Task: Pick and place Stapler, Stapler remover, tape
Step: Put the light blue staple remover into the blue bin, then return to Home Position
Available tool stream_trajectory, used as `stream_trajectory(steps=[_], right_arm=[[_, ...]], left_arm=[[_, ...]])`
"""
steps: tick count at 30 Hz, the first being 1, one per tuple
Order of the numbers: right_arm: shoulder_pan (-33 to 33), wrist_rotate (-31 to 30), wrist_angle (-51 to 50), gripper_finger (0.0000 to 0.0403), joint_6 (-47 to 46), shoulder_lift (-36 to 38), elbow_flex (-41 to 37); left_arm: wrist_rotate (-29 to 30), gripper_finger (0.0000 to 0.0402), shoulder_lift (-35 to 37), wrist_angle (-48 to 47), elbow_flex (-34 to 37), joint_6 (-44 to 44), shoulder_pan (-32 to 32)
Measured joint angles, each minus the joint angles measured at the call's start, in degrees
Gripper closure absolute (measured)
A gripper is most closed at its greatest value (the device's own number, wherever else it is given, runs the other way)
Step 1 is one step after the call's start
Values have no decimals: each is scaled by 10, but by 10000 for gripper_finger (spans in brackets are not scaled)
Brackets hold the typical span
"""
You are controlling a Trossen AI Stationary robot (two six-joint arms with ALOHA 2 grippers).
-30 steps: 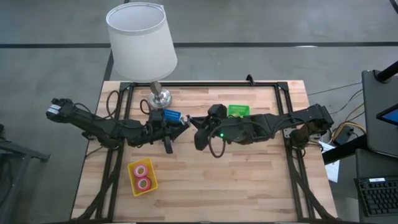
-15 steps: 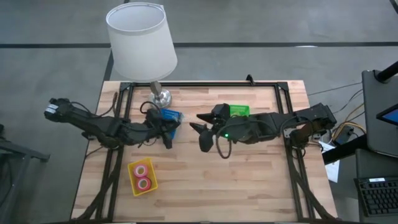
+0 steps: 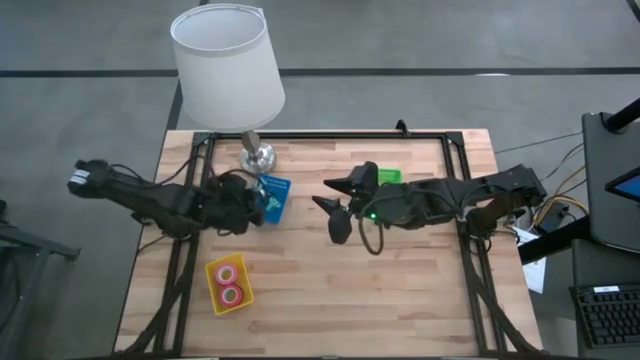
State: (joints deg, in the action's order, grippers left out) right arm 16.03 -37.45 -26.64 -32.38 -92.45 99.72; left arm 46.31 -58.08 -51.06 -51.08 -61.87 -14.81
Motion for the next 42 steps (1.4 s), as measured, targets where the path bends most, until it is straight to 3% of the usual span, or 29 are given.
stream_trajectory(steps=[10, 18, 33, 42], right_arm=[[0, 1, -7, 174, 0, -3, -1], [1, 4, -17, 164, -5, -2, -1], [2, 4, -19, 170, -6, -5, -2], [2, 4, -21, 176, -6, -6, -6]], left_arm=[[-106, 348, -2, 128, 121, 11, 99], [-237, 348, -12, 245, 207, 9, 160], [-260, 322, -16, 271, 251, -2, 181], [-279, 254, -16, 271, 239, -1, 188]])
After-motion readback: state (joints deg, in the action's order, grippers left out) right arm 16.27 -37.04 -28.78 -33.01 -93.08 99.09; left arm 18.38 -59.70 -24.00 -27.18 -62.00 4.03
